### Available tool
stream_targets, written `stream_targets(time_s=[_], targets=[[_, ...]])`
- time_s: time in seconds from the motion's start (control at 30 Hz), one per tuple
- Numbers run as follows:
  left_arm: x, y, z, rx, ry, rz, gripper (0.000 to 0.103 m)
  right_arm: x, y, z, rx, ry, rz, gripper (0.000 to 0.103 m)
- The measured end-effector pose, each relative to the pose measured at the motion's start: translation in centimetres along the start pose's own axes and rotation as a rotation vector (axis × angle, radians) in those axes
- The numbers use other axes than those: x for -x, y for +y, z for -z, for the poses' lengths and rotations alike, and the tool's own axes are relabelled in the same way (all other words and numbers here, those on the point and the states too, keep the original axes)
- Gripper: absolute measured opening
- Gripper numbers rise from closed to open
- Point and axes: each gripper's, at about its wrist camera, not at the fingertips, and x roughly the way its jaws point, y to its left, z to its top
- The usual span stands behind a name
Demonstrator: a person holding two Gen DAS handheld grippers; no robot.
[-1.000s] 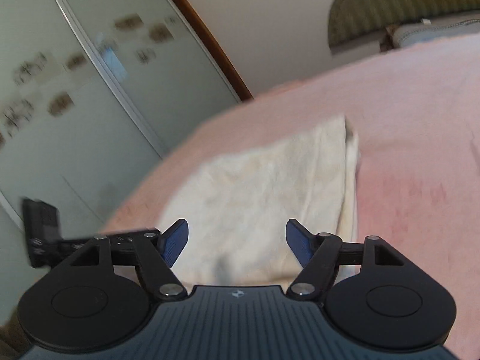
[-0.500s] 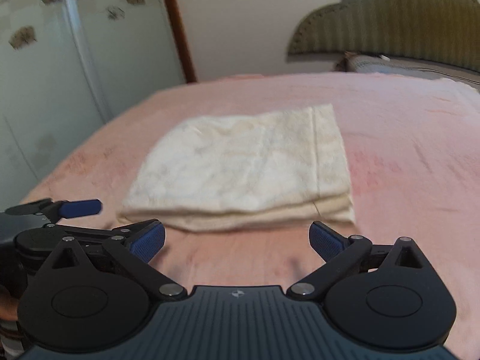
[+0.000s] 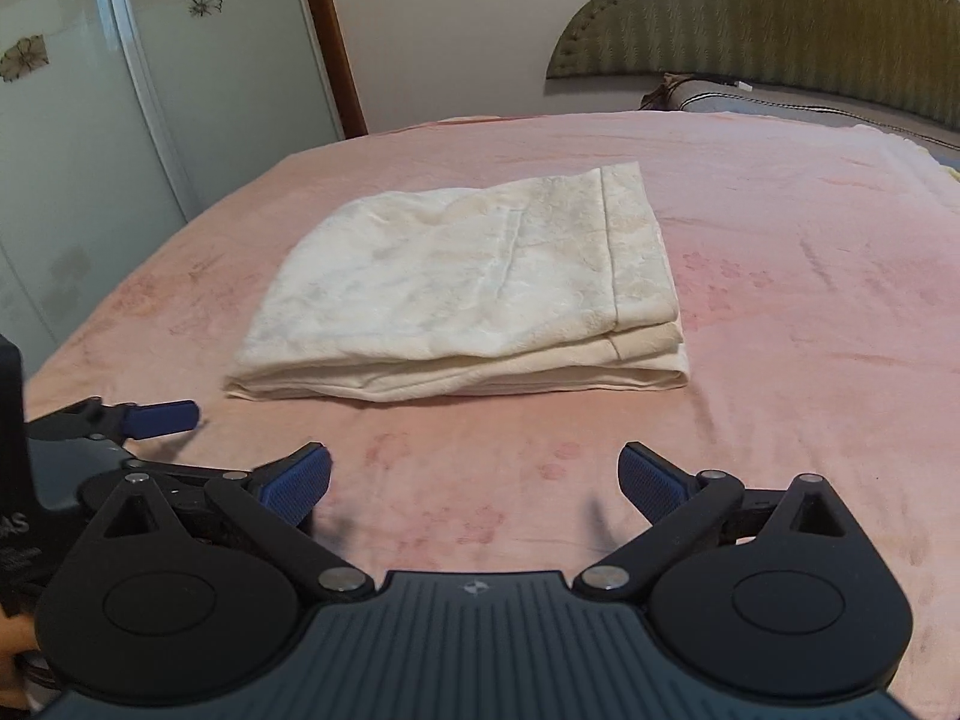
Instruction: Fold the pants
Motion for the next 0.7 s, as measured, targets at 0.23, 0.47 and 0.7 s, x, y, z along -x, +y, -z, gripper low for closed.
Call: stream_targets(time_s=[0.23, 0.47, 0.7], targets=[[-0.2, 0.3, 0.3, 0.020, -0.002, 0.007, 0.103, -2.5, -0.6, 1.6, 0.024, 0.006, 0.052, 0.103], [-0.2, 0.3, 0.6, 0.030, -0.006, 0.012, 0.103, -3.0, -0.2, 2.4, 0.069, -0.013, 0.050, 0.103], [-0.5, 0.6, 0.5, 0.022, -0.011, 0.024, 0.103, -3.2, -0.2, 2.5, 0.077, -0.023, 0.056, 0.103]])
